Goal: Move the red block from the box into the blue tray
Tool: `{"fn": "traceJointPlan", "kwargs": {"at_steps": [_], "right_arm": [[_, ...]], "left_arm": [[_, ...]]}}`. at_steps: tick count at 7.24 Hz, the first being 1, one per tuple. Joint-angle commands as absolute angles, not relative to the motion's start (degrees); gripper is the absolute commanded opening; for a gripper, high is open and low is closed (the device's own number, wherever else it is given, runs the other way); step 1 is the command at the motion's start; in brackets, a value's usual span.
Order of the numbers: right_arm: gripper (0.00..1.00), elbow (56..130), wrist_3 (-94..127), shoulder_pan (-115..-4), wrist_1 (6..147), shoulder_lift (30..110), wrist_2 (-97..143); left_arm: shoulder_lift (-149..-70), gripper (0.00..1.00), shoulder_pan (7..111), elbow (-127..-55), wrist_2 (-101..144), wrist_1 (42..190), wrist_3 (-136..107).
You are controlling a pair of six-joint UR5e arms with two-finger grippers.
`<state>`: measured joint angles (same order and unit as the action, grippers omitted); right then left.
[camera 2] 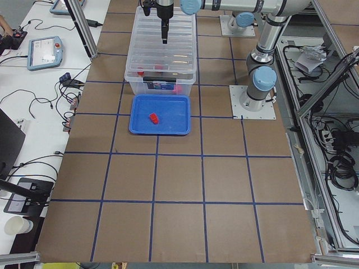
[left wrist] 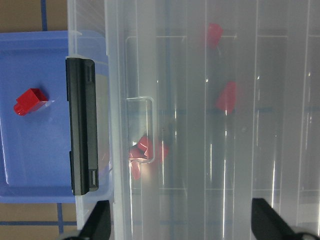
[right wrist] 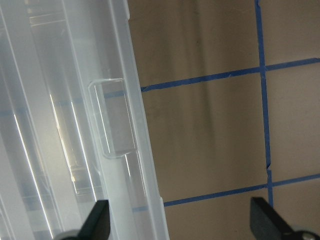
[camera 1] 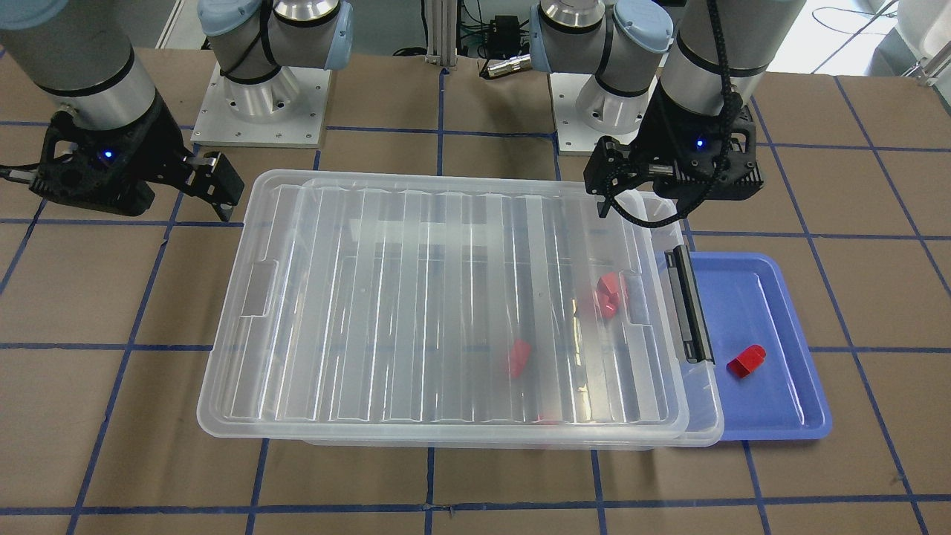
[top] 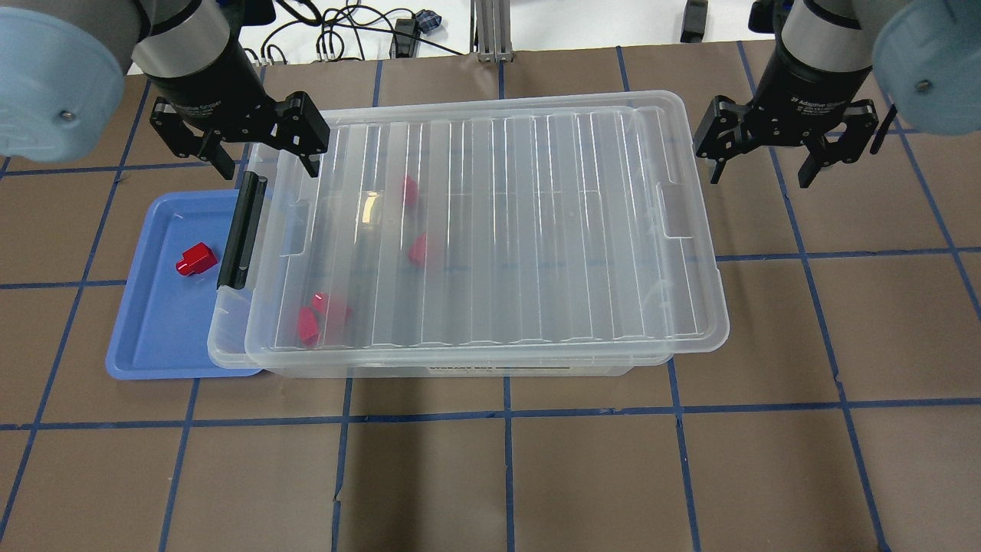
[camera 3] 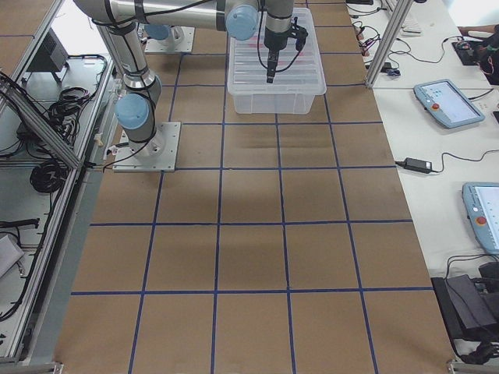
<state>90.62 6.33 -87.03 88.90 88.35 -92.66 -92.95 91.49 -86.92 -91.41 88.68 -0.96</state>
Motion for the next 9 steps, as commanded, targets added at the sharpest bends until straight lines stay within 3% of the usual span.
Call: {"fn": "traceJointPlan", "kwargs": {"at_steps": [1,9], "right_arm": [[1.0,90.7,8.3,-88.3,87.5,90.1,-92.6],[1.0,90.8,7.4,-88.3,87.5,91.8,-92.6]], "left_arm": [[-92.9,1.0,91.5,-86.9,-91.3,88.7,-1.0],[-93.3,1.0,92.4,-86.8,-91.4,88.8,-1.1]]}}
